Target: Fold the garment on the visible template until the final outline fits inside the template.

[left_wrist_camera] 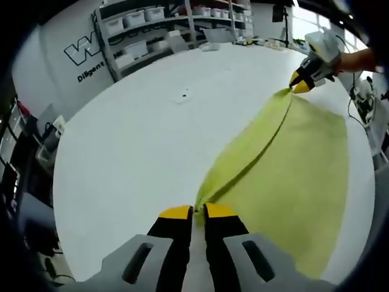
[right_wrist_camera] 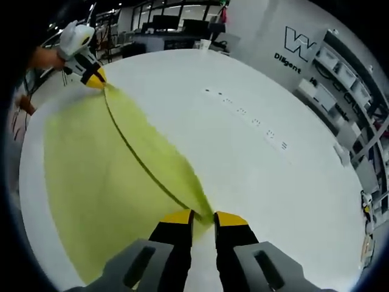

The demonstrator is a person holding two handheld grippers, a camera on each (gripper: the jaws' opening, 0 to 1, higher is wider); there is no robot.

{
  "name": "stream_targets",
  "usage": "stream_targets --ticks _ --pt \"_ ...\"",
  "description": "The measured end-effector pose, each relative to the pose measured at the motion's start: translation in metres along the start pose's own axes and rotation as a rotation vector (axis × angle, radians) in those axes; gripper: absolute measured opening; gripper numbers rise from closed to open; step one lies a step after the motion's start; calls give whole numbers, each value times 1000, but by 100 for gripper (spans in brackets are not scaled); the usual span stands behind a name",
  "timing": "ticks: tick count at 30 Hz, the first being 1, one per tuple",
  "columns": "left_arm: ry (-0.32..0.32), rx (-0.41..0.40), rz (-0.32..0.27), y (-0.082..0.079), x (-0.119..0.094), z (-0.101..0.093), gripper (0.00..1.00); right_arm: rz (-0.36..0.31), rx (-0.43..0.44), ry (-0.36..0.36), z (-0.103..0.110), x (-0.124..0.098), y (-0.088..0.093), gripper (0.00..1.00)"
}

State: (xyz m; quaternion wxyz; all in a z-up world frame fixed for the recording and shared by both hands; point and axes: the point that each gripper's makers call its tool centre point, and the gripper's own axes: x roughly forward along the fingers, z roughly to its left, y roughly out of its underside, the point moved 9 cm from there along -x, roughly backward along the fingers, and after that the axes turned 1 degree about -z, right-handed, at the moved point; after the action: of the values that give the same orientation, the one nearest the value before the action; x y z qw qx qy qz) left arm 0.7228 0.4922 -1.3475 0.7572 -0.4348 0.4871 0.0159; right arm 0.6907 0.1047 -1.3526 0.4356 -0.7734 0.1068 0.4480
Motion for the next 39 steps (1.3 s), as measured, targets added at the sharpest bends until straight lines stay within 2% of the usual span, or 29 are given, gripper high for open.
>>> stream_targets --ticks 5,9,17,19,20,23,26,27,29,31,33,39 --pt "-66 -16 2 1 -2 11 11 -4 1 20 -4 -2 1 13" --pt "-116 -36 -1 0 -4 20 9 -2 17 24 -5 -2 3 16" --pt "-121 -28 1 1 -6 21 10 -2 24 20 -3 -4 6 17" --pt "-123 -24 -6 0 -9 20 10 -24 29 6 -1 -4 5 18" --pt "-121 -20 -12 0 -10 20 10 -42 36 -2 1 -5 4 19" --pt "-49 5 -104 -7 -12 10 10 -82 70 -20 5 -5 1 22" --pt "24 -14 -135 -8 -10 -5 11 -139 139 -76 14 -2 -2 34" --pt "32 -12 -135 -7 -9 -8 11 -143 143 -89 17 -2 -3 37" --pt "48 16 -98 -2 -4 -15 12 -144 116 -109 24 -1 -2 44" --pt "56 26 -95 0 -1 -18 13 -144 93 -136 31 2 -2 47" --pt "80 -5 -90 1 2 -21 15 -147 87 -159 36 4 -1 52" --pt "83 -55 -76 5 11 -20 28 -158 95 -206 42 8 2 64"
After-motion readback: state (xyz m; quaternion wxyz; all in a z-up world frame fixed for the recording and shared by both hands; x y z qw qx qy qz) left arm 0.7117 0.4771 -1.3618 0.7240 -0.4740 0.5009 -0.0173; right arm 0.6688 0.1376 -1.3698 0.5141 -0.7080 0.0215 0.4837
